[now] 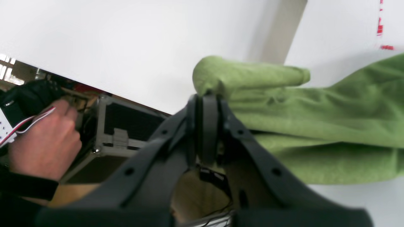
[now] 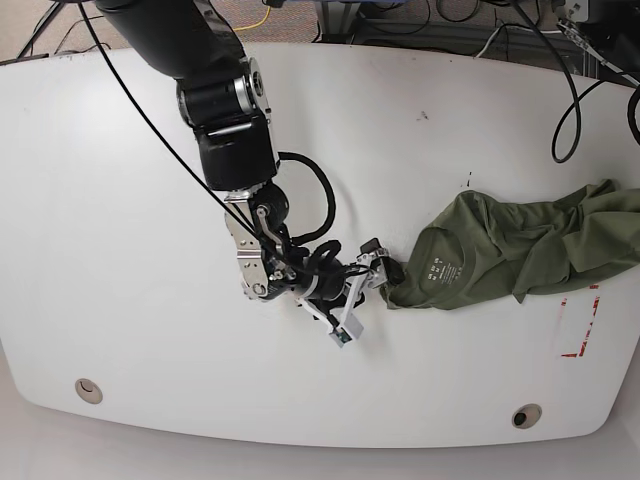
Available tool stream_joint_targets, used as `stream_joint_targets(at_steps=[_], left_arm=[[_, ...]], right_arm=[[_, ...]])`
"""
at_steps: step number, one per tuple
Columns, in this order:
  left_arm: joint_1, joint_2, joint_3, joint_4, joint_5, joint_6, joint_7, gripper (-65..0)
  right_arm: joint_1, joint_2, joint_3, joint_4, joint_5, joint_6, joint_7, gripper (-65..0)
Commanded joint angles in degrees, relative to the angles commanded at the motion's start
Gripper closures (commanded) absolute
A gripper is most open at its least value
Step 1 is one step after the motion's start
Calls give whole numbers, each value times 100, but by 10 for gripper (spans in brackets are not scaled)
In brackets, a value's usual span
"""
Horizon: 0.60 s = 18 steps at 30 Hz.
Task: Layout the t-shirt on the table in an organized manner, then fold the t-shirt properly
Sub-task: 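Move the open right gripper to the bunched shirt's collar edge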
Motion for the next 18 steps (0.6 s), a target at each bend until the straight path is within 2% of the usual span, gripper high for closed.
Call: stream_joint_targets(at_steps=[6,14,18], left_arm=[[0,18,9,9,0,0,0,-3],[0,35,35,18,-9,0,0,-3],[0,35,44,18,-9,0,0,-3]], right_arm=[[273,-52,0,-914,0,0,642,-503],[396,-52,0,-1310,0,-26,1081,-503],[378,-52,9,-1345,9,-299,1310,-503]])
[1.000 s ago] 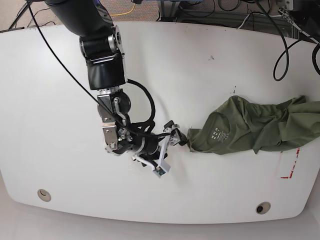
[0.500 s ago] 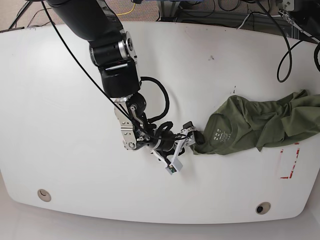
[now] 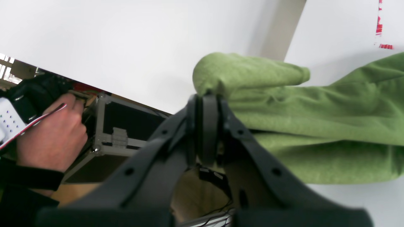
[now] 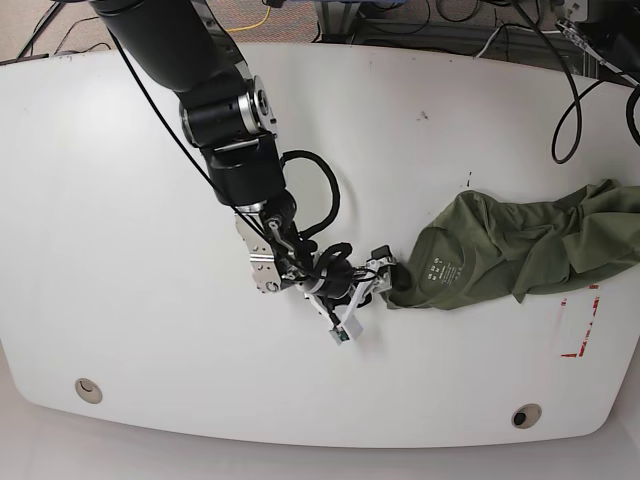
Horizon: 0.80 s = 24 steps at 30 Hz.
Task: Layout the t-shirt on the table in an organized manner, then fold the t-shirt properly
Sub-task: 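Move the open right gripper to the bunched shirt's collar edge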
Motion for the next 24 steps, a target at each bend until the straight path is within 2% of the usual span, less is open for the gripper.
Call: stream_joint_targets(at_steps=[2,4,9,13,20,24], left_arm=[[0,0,0,0,0,0,0,-3],[0,0,0,0,0,0,0,-3],[0,0,0,-9,0,0,0,-3],[0,0,9,-9,0,0,0,-3],[0,9,18,-9,0,0,0,-3],[0,9,88,-9,-9,0,0,-3]], right_arm=[[-35,0,0,-97,9,-105,141,-503],[-44,0,0,-193,18,-123,264,-503],[-79,0,0,-281,9,-88,255,-503],[-88,0,-44,-264,9,-79,70,-503],[-88,0,-519,-246,79,-79,-18,-503],[-97,0,-818,-246,624,-79,-18,-501]])
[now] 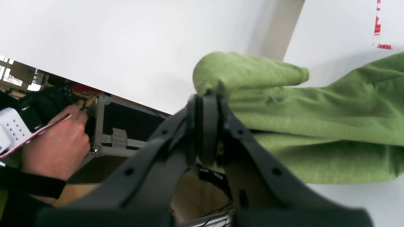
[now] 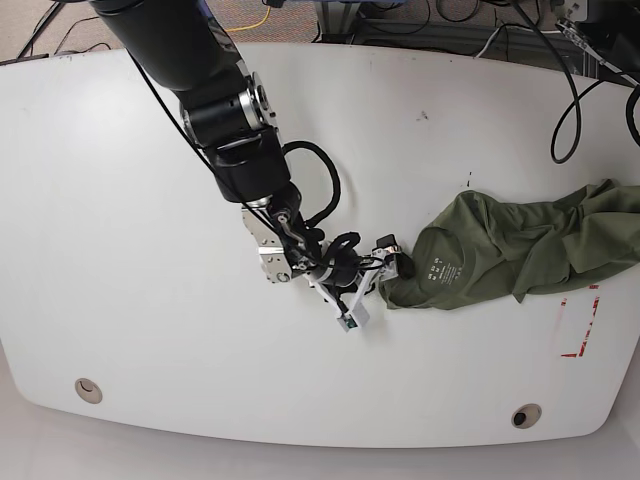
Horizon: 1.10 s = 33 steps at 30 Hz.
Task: Layout the t-shirt on the table in an organized manner, then fold the t-shirt properly
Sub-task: 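Move the open right gripper to the bunched shirt's collar edge, then close the right gripper on the collar fabric near the printed label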
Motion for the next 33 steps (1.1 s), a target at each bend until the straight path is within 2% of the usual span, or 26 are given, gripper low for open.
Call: stream_joint_targets(at_steps=[3,8,19,22,28,33], left_arm=[[0,0,0,0,0,0,0,-3],[0,0,0,9,0,0,0,-3],[0,0,0,0,0,0,0,-3],[0,0,0,-9,0,0,0,-3],[0,79,9,-9,0,0,0,-3],[0,105,9,0,0,0,0,-3]], right_arm=[[-35,0,-176,0,290,-18,0,-487],[-88,0,-484,0,396,-26,97,-379],[-105,0,-607,9,396,-9,220,-14],[-123,0,-598,273,404,-18,158,-5],[-396,0,-598,1143,387,-53,-264,0],[-598,140,-598,1767,396,-70,-633,0]])
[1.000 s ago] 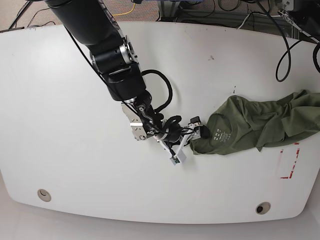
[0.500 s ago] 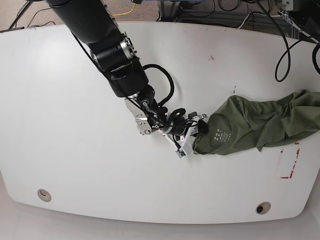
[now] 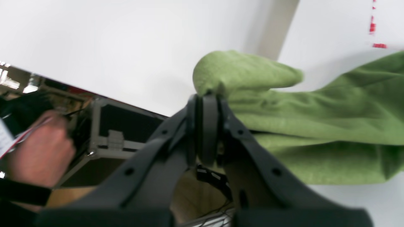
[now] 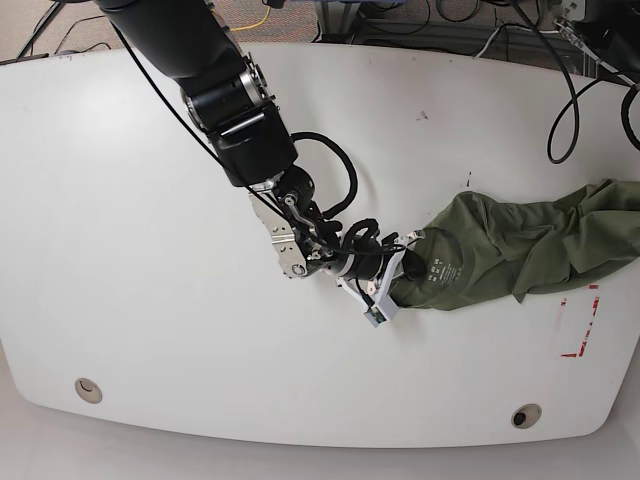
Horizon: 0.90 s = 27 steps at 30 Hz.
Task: Layout the t-shirt on the table in an organized manner, then fold the t-shirt properly
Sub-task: 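Close the right gripper on the collar fabric near the printed label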
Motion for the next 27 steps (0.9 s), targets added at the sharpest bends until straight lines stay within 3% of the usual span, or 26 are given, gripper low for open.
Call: stream_joint_targets(at_steps=[5,11,14,17,19,21,23,27], left_arm=[[0,0,0,0,0,0,0,-3],[0,0,0,9,0,0,0,-3],[0,9,0,9,0,0,0,-3],[0,9,0,9,0,0,0,-3],[0,9,26,18,0,0,0,-3],[0,9,88,18,0,0,0,-1],[0,9,132,18,0,0,0,-1],[0,9,141,26,0,0,0,-1]], right_arm=[[-264,132,18,615,-9,-70,-281,0],[-510,281,79,1081,-9,-703,-325,-11],[-510,281,88,1073,-44,-949,-325,-108],[-501,299,88,1073,-44,-1169,-290,-303],[-501,352,88,1073,-44,-1240,-202,-417],[-501,387,70,1064,-44,-1275,-62,-487],[-492,387,70,1037,-44,-1284,62,-520],[-237,396,79,484,-44,-1240,246,-522]])
